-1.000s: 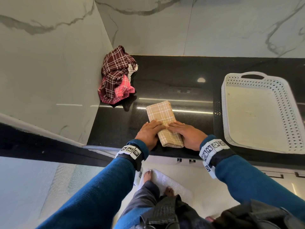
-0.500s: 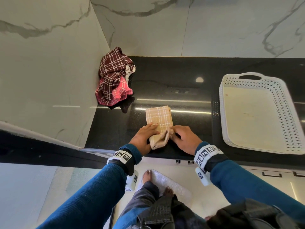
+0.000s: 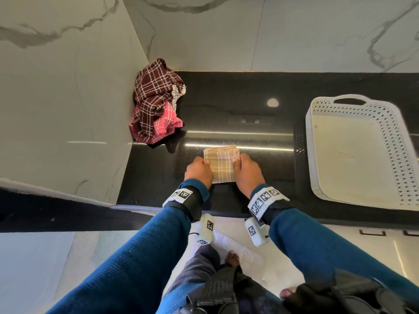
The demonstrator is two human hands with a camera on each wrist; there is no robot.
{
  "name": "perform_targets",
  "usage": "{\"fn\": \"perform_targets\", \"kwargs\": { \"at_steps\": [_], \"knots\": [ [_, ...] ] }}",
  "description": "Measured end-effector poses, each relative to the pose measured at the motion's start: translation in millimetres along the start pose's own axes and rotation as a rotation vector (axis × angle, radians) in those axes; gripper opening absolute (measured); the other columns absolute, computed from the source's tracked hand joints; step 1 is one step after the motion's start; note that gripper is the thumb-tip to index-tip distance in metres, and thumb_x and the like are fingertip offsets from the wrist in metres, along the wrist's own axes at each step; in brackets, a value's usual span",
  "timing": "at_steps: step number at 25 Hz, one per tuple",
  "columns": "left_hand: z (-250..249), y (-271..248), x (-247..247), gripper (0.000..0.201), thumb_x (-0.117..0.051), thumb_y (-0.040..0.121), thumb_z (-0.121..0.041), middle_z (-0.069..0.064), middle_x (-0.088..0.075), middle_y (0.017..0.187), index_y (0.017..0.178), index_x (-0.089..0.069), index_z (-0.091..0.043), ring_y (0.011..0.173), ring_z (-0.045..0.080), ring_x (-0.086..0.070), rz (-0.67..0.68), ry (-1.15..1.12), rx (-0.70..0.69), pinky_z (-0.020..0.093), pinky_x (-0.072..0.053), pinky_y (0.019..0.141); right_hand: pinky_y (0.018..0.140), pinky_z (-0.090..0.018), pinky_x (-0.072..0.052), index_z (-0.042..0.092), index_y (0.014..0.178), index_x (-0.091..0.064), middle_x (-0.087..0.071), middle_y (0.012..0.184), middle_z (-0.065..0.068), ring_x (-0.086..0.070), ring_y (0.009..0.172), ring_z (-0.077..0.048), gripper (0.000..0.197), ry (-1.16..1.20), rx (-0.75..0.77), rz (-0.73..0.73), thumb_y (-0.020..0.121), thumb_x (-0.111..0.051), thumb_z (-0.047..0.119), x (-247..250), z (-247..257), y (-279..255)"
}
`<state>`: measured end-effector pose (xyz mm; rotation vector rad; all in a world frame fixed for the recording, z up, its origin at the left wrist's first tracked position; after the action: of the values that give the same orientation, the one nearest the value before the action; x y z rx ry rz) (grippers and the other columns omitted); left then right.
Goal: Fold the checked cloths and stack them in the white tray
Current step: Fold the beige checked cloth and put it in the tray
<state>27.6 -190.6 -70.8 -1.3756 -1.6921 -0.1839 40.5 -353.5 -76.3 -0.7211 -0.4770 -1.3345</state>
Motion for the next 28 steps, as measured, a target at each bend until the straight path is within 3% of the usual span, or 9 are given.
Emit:
{"fn": "perform_targets", "kwargs": {
  "at_steps": [5,10,13,15,17,19,20,23,28],
  "knots": [
    [-23.0,3.9,-0.8,0.031,-0.043,0.101,-0.025,0.018,-0.061,0.124,0.125,-0.045,-0.005,0.112,0.039,-0.060,0.043,0.184,0.099,0.043,-0.047,0.087,0.063,-0.038,-0.041,0.000,0.109,-0.053,-0.068,0.093,-0.022,-0.066,0.084,-0.044,0.033,-0.232,-0.035,-0.051,0.106,-0.037,0.029,-6.3,7.7,13.3],
    [-36.7,7.5,1.3,0.032,-0.050,0.094,-0.011,0.015,-0.065,0.114,0.121,-0.033,-0.010,0.106,0.037,-0.063,0.074,0.268,0.102,0.045,-0.051,0.084,0.064,-0.038,-0.042,0.000,0.113,-0.050,-0.067,0.097,-0.023,-0.065,0.089,-0.044,0.032,-0.206,-0.144,-0.065,0.103,-0.040,0.029,-2.3,14.9,19.1],
    [-34.5,1.1,8.5,0.027,-0.045,0.099,-0.018,0.017,-0.062,0.117,0.122,-0.033,-0.010,0.100,0.036,-0.063,0.051,0.093,0.084,0.044,-0.051,0.080,0.074,-0.044,-0.050,0.006,0.120,-0.045,-0.063,0.107,-0.019,-0.063,0.095,-0.041,0.026,-0.067,-0.148,-0.089,0.102,-0.044,0.025,5.2,16.9,13.6],
    [-26.0,-10.0,14.3,0.029,-0.047,0.099,-0.024,0.013,-0.057,0.122,0.123,-0.035,-0.013,0.099,0.032,-0.061,-0.029,-0.005,-0.004,0.045,-0.052,0.082,0.087,-0.047,-0.051,0.004,0.134,-0.042,-0.057,0.121,-0.017,-0.057,0.108,-0.034,0.038,-0.106,0.005,-0.191,0.099,-0.048,0.015,12.3,16.7,5.9],
    [-13.4,-23.0,14.5,0.036,-0.051,0.094,-0.020,0.009,-0.052,0.126,0.128,-0.041,-0.013,0.107,0.029,-0.056,-0.136,0.192,-0.296,0.044,-0.050,0.086,0.099,-0.045,-0.048,0.003,0.142,-0.039,-0.050,0.135,-0.014,-0.049,0.124,-0.030,0.051,-0.249,0.228,-0.242,0.092,-0.048,0.007,11.3,20.3,-6.5],
    [-3.1,-29.0,5.8,0.048,-0.049,0.093,-0.021,0.008,-0.047,0.139,0.140,-0.040,-0.011,0.123,0.028,-0.049,-0.143,0.437,-0.596,0.041,-0.043,0.101,0.115,-0.050,-0.034,0.006,0.149,-0.032,-0.035,0.153,-0.013,-0.031,0.145,-0.029,0.062,-0.415,0.368,-0.105,0.089,-0.049,0.010,-2.3,24.4,-17.7],
    [1.1,-26.1,-1.0,0.056,-0.045,0.096,-0.024,0.008,-0.037,0.152,0.149,-0.032,-0.011,0.138,0.028,-0.038,-0.084,0.557,-0.663,0.042,-0.035,0.112,0.122,-0.053,-0.023,0.007,0.154,-0.024,-0.023,0.162,-0.012,-0.016,0.152,-0.028,0.067,-0.485,0.375,-0.002,0.092,-0.047,0.014,-9.8,22.7,-18.9],
    [11.2,-5.7,-16.1,0.065,-0.024,0.103,-0.034,0.004,0.005,0.167,0.159,0.002,-0.015,0.153,0.024,0.007,0.096,0.803,-0.621,0.047,-0.004,0.124,0.123,-0.056,0.001,0.011,0.160,0.000,0.005,0.169,-0.006,0.013,0.154,-0.023,0.075,-0.651,0.328,0.219,0.100,-0.040,0.027,-19.5,3.8,-7.2],
    [19.0,8.3,-13.7,0.069,-0.013,0.101,-0.046,0.004,0.018,0.165,0.157,0.011,-0.015,0.153,0.023,0.012,0.108,0.813,-0.599,0.049,-0.002,0.124,0.123,-0.056,0.005,0.013,0.158,0.013,0.023,0.166,-0.006,0.022,0.152,-0.026,0.078,-0.733,0.269,0.239,0.102,-0.025,0.052,-15.3,-11.1,7.7]
  ]
}}
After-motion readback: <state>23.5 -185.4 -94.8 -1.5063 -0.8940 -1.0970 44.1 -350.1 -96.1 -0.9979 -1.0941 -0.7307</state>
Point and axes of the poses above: each hand's wrist, its own y-axis towards the middle knuckle, its own x-axis out of the back of the hand, z = x × y, the point moved 1 cm from there along y, towards the middle knuckle
